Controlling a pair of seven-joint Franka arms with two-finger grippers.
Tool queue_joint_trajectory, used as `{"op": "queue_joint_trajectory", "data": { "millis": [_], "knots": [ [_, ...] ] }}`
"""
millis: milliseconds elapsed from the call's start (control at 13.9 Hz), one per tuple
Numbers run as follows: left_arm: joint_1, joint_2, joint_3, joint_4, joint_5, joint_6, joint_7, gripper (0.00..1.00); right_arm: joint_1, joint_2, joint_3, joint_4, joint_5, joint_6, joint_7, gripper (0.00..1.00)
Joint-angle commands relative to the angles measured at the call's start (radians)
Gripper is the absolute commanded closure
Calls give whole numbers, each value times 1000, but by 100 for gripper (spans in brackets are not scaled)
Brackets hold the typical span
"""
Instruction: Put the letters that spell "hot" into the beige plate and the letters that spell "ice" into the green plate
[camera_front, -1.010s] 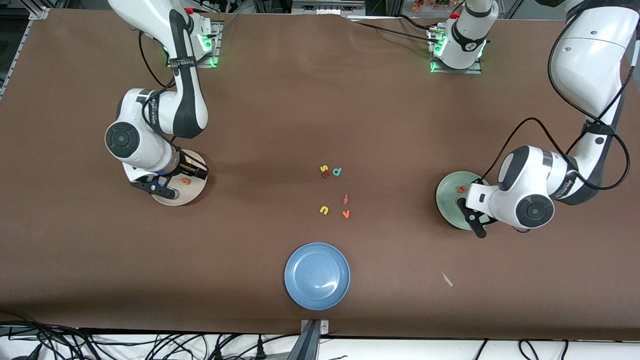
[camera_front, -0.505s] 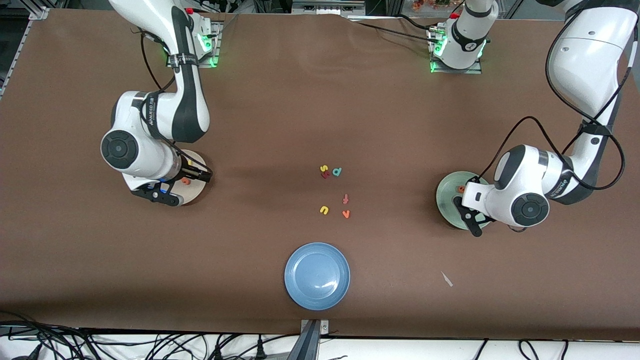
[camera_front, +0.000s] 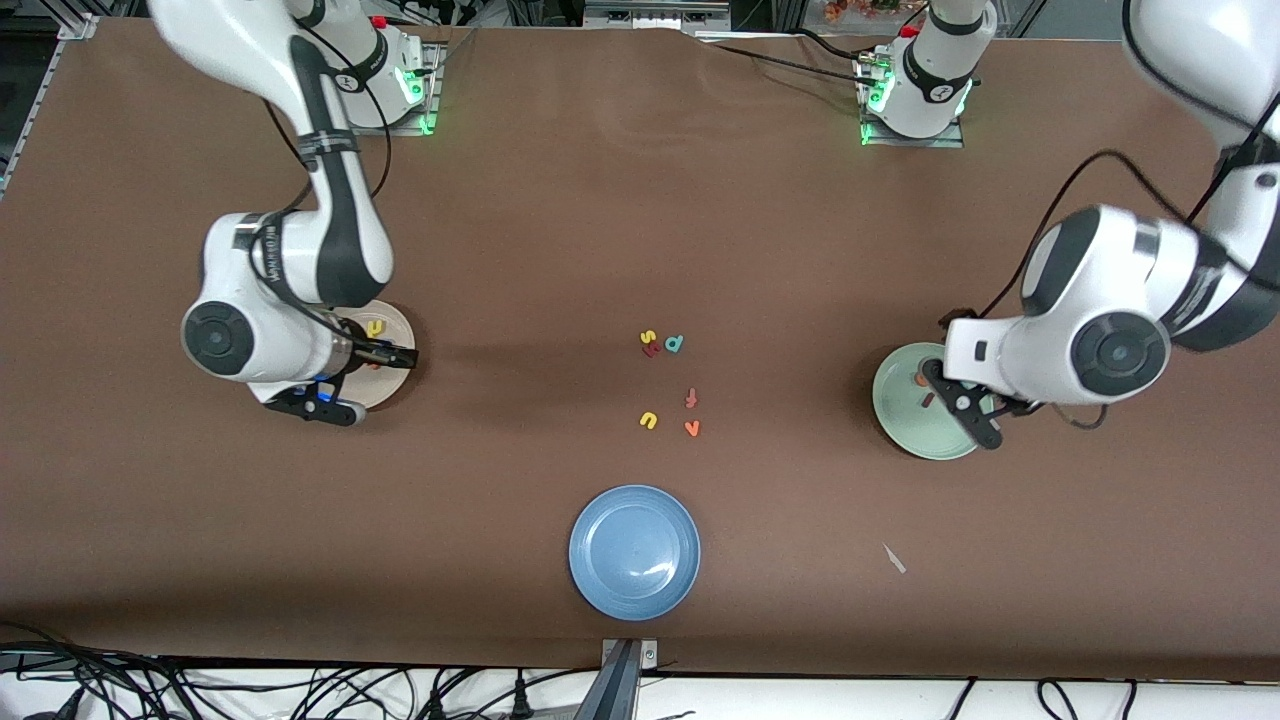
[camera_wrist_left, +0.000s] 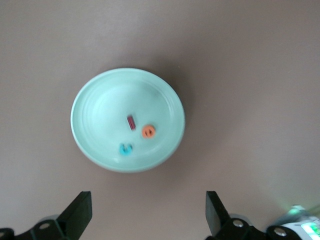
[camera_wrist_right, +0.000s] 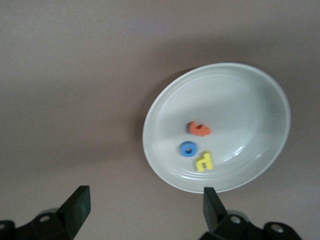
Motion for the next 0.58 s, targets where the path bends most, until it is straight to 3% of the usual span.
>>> {"op": "queue_joint_trajectory", "data": {
  "millis": [0, 72, 361, 433, 505],
  "knots": [
    [4, -100, -14, 2, -66, -40, -149, 0, -296, -104, 313, 3, -177, -46, -10, 0],
    [7, -131, -12, 12, -112, -76, -180, 0, -356, -144, 379, -9, -231, -40, -31, 0],
    [12, -268, -4, 26, -189, -132, -398, 0, -383, -356, 388, -66, -282, -130, -115, 0],
    [14, -317, 21, 13, -226, -132, -415, 0, -371, -397, 373, -65, -284, -170, -116, 0],
    [-6, -364, 119, -10, -264, -123, -418, 0, -353, -434, 345, -60, -296, -210, -117, 0]
  ]
}}
